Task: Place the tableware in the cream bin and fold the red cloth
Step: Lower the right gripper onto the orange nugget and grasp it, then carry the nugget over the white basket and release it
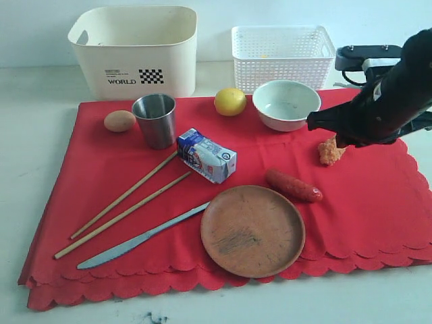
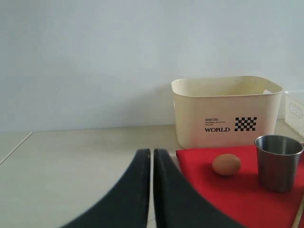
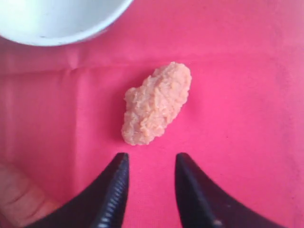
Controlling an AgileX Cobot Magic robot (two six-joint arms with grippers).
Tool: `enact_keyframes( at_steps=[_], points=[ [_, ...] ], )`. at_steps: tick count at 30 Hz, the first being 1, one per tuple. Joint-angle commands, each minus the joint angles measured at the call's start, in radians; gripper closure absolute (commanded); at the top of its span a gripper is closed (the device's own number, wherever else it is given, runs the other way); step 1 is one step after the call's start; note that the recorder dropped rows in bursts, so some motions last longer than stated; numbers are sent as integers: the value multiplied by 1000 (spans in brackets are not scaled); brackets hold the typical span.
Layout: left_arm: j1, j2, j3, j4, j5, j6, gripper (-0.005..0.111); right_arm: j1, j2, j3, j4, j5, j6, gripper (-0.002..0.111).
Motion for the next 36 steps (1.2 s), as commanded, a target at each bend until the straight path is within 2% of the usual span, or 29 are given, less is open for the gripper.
enact_keyframes(
  at_steps=[1, 3, 6, 14, 22, 24, 26, 33, 36],
  points=[
    [-4, -6, 0, -6, 1, -3, 102, -1, 77, 4, -85, -67, 87, 54],
    [-4, -6, 0, -6, 1, -3, 102, -1, 115, 4, -85, -117, 87, 47],
    [-4, -6, 0, -6, 1, -3, 102, -1, 155, 1, -85, -203, 87, 43],
    [-4, -6, 0, -6, 1, -3, 102, -48, 221, -79, -87, -175, 87, 42],
    [-4, -6, 0, -6, 1, -3, 102, -57, 274, -86, -99, -247, 85, 46],
    [-4, -6, 0, -6, 1, -3, 102, -57, 281, -86, -112, -254, 85, 51],
    [-4, -6, 0, -6, 1, -3, 102, -57, 285, -86, -125, -254, 85, 61],
    [-4, -6, 0, -6, 1, -3, 102, -57, 249, -86, -141, -245, 85, 108],
    [-4, -6, 0, -6, 1, -3, 102, -57, 200, -86, -142, -229, 85, 108]
  ],
)
